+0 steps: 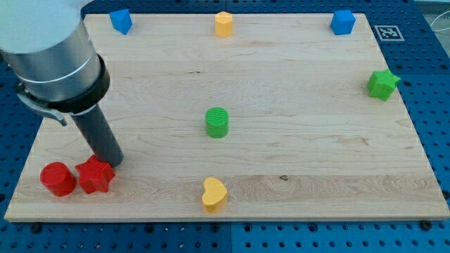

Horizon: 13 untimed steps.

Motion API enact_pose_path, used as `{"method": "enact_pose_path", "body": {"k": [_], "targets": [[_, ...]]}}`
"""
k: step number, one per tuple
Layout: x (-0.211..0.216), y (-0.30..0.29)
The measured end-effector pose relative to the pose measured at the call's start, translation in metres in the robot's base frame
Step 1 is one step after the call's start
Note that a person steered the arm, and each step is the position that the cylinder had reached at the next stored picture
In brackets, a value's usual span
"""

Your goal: Move the yellow heart to the bottom right

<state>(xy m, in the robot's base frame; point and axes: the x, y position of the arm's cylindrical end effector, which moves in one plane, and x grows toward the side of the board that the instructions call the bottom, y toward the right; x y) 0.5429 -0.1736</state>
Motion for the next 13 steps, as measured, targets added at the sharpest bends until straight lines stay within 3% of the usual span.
{"method": "enact_pose_path", "body": {"k": [1,3,5,7,9,13], "targets": [[0.0,-0.004],[0.011,0.044],[0.075,0.072],[0.075,0.18],[0.058,0.242],[0.031,0.192]]}}
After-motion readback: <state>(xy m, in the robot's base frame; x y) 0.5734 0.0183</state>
